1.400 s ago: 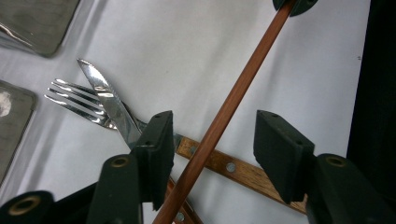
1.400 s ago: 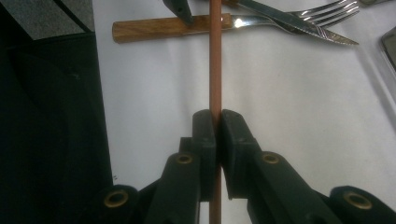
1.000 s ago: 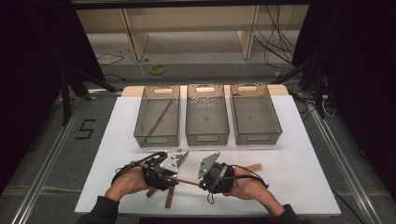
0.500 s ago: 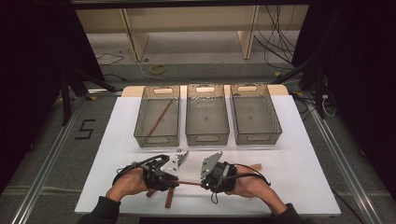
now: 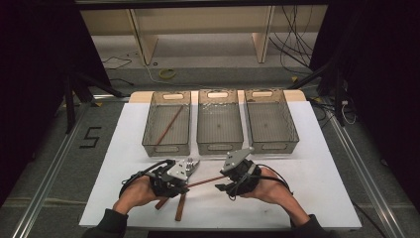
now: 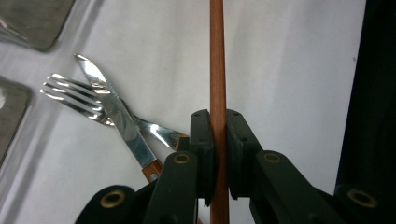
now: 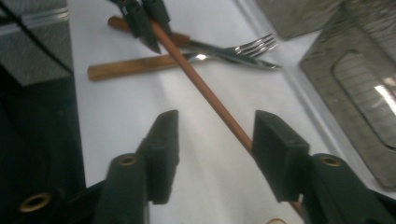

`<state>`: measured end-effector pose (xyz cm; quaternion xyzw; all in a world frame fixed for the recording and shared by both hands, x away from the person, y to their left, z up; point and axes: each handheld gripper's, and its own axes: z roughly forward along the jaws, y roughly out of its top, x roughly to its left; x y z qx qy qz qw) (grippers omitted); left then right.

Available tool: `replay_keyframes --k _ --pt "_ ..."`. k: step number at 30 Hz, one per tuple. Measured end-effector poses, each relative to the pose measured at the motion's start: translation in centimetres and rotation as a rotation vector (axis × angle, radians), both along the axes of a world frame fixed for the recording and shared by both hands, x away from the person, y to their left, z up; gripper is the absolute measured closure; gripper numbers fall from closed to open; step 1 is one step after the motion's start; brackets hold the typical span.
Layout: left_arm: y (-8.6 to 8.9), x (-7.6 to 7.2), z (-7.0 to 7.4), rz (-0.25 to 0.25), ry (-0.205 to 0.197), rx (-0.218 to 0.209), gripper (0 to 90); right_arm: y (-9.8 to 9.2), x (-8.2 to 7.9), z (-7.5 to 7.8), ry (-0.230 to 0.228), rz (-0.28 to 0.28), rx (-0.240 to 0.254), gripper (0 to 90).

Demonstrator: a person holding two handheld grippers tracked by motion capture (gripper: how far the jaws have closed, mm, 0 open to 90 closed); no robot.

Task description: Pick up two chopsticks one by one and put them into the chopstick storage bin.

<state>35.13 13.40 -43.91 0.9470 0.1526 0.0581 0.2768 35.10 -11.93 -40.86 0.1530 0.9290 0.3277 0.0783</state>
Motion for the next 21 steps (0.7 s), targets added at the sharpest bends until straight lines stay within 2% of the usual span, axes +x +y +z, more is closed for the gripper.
replay_keyframes --k 3,6,12,21 --pt "0.4 0.3 0.3 0.053 -0.004 -0.018 82.7 -0.6 0.1 0.4 -0.009 -0.035 0.035 46.6" --pt "1.0 0.7 0.6 0.093 -0.005 -0.042 82.7 -1.3 0.1 0.6 0.005 -0.076 0.074 42.4" --pt "1.8 1.2 1.0 0.172 -0.012 -0.083 82.7 -2.5 0.1 -0.1 0.009 -0.106 0.081 40.1" --pt "2.5 1.7 1.4 0.243 -0.017 -0.12 82.7 -3.9 0.1 -0.5 0.007 -0.155 0.094 37.6"
